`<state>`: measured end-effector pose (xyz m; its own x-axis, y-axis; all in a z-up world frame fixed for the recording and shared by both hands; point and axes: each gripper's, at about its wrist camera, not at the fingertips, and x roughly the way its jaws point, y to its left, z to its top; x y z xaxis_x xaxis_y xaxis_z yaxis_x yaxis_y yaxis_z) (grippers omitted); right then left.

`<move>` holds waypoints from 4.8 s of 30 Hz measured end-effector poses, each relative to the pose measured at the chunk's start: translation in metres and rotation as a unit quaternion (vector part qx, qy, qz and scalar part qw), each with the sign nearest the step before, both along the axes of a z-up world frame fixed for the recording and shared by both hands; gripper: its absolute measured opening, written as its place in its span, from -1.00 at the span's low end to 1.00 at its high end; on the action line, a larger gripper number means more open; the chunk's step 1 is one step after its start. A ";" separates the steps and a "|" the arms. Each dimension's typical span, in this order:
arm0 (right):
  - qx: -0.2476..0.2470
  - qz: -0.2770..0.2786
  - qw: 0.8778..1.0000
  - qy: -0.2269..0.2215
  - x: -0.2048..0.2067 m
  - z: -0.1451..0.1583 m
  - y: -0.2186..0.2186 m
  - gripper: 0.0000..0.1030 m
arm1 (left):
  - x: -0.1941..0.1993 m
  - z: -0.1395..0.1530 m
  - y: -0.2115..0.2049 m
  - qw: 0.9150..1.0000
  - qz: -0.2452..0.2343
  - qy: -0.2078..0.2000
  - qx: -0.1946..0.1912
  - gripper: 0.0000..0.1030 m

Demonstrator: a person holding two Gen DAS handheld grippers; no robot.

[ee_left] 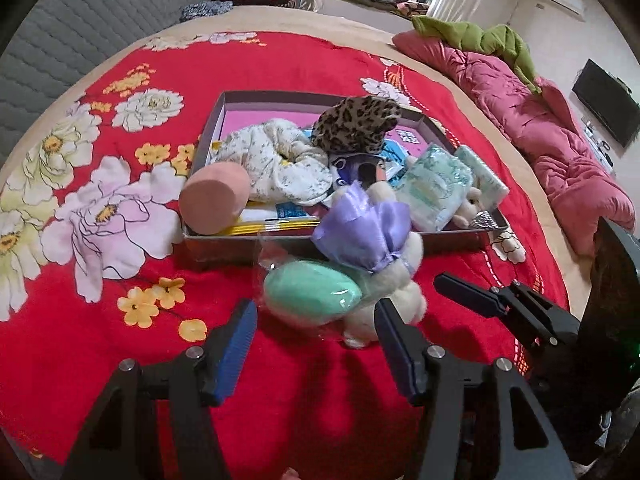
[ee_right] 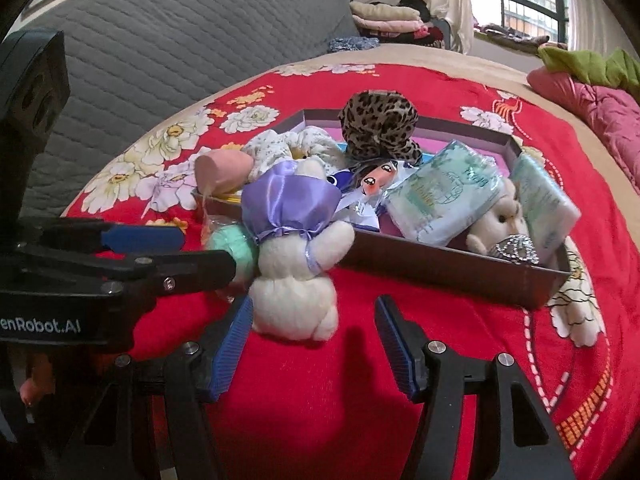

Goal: Organize soft objects
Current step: 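Grasp the white bunny with purple bow with the right tool, then lower the bunny into the box with the right tool while the left tool pushes the green sponge in, then open the right tool to release the bunny and withdraw both tools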

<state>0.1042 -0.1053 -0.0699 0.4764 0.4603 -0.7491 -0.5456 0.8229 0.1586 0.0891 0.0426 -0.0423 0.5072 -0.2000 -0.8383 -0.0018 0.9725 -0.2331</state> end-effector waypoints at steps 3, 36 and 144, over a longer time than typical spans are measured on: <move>0.001 -0.001 1.000 0.007 0.007 -0.006 0.003 0.26 | 0.004 -0.008 0.003 1.000 0.003 0.008 -0.002 0.18; 0.069 -0.018 0.997 -0.038 0.004 0.050 -0.039 -0.25 | 0.013 0.017 0.016 0.998 0.009 -0.030 -0.060 -0.04; 0.073 -0.103 0.990 -0.060 0.046 0.062 -0.062 0.17 | 0.077 0.019 -0.003 0.997 0.045 -0.052 0.045 0.16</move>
